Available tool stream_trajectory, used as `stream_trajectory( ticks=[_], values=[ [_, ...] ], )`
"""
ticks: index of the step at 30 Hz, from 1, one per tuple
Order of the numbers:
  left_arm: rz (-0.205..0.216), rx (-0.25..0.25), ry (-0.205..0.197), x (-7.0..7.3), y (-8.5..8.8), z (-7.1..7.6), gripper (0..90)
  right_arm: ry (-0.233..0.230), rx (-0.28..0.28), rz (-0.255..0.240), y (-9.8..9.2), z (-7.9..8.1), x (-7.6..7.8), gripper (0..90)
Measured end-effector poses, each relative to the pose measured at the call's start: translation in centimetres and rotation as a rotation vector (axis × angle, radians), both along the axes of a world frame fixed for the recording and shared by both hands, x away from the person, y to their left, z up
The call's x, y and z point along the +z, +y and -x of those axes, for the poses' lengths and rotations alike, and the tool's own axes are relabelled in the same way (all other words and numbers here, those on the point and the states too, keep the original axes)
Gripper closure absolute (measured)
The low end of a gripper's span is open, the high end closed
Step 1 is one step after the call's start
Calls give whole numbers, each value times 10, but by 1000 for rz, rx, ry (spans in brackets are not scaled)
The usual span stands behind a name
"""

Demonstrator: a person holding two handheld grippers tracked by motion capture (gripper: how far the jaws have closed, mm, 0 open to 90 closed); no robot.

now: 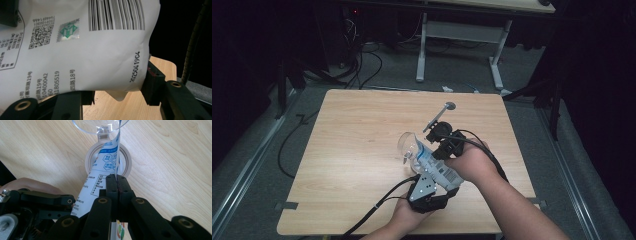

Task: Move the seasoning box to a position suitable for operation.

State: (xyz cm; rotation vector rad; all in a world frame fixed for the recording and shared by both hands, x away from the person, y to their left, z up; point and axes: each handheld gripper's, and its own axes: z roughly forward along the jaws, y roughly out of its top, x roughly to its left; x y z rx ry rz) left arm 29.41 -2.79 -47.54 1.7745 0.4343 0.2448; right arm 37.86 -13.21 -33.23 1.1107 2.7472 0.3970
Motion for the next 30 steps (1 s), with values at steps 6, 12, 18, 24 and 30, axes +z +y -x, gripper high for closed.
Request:
stream_trajectory(
  ticks=[6,12,18,24,30],
  values=[
    [-11,-1,-1,-5,2,1,534,-2,3,5,-2,4,0,900],
    [-28,2,10,-14,6,-1,532,0,6,10,-4,8,1,900],
    [-40,7,27,-21,9,-2,530,1,-2,5,-5,14,2,900],
    [-45,11,38,-24,9,-3,530,-2,-3,4,-8,17,2,900],
    [-54,13,58,-28,10,-6,530,-4,-7,-8,-11,20,3,900]
  ],
)
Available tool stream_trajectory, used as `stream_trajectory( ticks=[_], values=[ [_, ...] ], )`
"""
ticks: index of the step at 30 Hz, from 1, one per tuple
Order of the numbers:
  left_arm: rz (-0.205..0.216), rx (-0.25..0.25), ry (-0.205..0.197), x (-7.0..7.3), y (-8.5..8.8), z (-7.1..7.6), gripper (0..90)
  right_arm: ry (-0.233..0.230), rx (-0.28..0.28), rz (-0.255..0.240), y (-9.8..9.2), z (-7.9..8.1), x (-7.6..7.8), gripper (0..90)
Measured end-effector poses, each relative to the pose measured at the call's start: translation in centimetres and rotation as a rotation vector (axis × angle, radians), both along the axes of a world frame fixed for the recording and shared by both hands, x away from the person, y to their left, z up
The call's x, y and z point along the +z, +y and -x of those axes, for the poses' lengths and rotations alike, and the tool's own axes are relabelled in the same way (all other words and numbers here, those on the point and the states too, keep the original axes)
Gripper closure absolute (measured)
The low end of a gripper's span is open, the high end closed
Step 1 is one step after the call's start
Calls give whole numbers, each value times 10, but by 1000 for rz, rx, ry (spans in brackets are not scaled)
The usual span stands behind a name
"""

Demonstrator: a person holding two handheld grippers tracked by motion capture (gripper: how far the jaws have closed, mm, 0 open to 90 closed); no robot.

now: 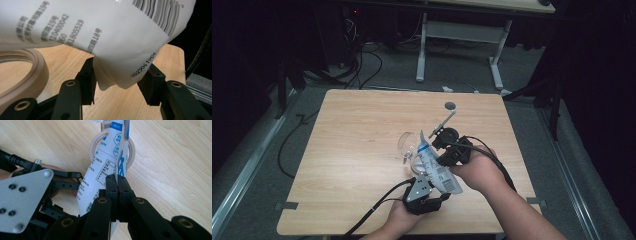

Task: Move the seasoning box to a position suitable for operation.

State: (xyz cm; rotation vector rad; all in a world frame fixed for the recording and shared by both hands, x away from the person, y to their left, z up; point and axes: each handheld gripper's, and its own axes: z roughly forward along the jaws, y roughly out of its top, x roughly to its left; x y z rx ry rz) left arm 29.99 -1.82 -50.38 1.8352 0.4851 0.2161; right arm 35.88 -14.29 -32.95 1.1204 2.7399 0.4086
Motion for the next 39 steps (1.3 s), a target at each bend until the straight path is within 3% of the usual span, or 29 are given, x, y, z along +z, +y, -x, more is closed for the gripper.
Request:
stream_trajectory(
  ticks=[7,17,24,32,39],
  values=[
    [-20,12,23,-6,2,-2,521,9,-11,-9,-4,3,-2,900],
    [-45,14,0,-8,8,2,490,9,-11,-12,-5,3,-4,900],
    [-69,23,-11,-11,23,5,487,6,-18,-16,-7,3,-8,900],
    [-87,60,-10,-11,53,1,484,13,-13,-12,-9,3,-10,900],
    [-118,137,-28,-11,105,-9,483,13,-18,-17,-9,2,-13,900]
  ],
)
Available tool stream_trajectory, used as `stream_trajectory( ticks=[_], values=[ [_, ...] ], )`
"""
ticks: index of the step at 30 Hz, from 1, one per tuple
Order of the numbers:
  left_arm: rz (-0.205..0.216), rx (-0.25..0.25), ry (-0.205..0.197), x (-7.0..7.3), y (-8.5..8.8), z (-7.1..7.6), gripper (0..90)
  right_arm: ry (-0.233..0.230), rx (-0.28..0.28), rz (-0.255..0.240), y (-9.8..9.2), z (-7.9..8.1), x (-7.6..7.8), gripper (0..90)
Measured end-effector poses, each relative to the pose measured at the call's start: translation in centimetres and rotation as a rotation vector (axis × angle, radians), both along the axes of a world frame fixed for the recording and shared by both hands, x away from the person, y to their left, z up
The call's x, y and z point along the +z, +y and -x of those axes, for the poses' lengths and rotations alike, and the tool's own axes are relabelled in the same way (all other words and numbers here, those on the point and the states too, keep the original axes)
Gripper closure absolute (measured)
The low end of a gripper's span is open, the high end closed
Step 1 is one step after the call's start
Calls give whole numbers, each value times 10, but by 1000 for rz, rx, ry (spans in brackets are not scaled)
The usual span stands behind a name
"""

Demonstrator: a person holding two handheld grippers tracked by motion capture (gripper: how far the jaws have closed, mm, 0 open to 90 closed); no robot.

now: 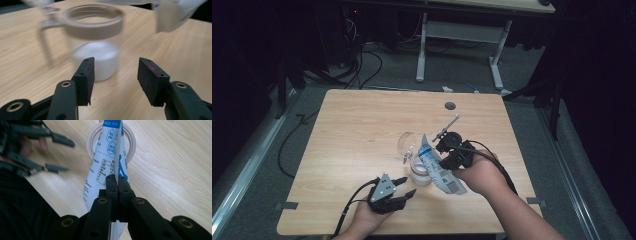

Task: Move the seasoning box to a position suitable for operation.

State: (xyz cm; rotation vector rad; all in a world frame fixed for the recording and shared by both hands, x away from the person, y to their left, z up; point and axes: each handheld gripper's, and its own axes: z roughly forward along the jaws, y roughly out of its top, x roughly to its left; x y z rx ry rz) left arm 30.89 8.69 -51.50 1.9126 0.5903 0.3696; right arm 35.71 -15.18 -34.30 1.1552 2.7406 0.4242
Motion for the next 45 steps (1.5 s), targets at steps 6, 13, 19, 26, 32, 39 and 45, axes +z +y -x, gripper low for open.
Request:
stream_trajectory(
  ticks=[6,13,19,26,32,39,45],
  values=[
    [31,79,16,1,51,-8,482,-6,1,-3,-1,1,-2,900],
    [63,178,50,-1,84,-13,477,-5,1,-7,-3,3,-4,900],
    [48,206,86,-8,91,-19,476,-13,2,-5,-6,2,-3,900],
    [47,215,72,-9,93,-20,476,-15,-1,0,-10,3,-3,900],
    [53,223,66,-9,95,-20,472,-15,-13,2,-14,3,-4,900],
    [56,226,69,-10,96,-21,471,-12,-27,-8,-21,0,-4,900],
    [61,225,71,-10,95,-21,470,-16,-44,0,-27,-2,-3,900]
  ],
)
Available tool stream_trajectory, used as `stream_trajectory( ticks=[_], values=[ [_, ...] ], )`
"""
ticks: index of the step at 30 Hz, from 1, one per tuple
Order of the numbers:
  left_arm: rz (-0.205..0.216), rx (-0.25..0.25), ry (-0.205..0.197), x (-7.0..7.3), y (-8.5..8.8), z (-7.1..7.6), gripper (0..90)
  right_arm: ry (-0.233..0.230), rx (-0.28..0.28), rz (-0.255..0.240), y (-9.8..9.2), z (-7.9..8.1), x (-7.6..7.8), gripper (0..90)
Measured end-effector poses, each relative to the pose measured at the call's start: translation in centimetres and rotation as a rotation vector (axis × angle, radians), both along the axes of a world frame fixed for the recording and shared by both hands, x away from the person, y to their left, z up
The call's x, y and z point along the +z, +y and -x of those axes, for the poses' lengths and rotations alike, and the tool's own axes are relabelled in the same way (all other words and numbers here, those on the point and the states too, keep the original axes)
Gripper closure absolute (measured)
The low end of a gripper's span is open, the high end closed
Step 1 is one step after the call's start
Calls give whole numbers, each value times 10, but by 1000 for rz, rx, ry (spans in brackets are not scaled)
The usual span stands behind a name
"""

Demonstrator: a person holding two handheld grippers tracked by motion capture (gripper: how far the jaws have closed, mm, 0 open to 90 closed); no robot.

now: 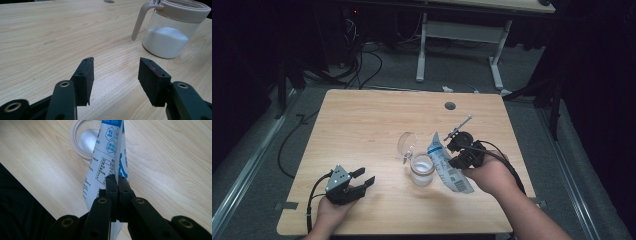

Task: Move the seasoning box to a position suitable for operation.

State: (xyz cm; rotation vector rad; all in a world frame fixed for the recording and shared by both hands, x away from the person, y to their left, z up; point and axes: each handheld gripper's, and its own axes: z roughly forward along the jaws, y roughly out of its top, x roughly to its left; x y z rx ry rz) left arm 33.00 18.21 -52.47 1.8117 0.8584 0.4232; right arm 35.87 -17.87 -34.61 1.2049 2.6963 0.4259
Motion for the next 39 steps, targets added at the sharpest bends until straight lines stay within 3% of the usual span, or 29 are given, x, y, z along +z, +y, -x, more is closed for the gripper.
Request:
stream_trajectory(
  ticks=[13,22,33,39],
  values=[
    [5,-9,3,0,0,0,470,5,-50,34,-20,-11,-12,900],
    [7,-11,12,-1,0,-1,470,13,-118,52,-47,-27,-30,900],
    [18,-16,-1,0,0,1,470,56,-181,72,-68,-36,-49,899],
    [22,-18,-7,1,0,1,470,34,-201,69,-77,-40,-54,900]
  ],
)
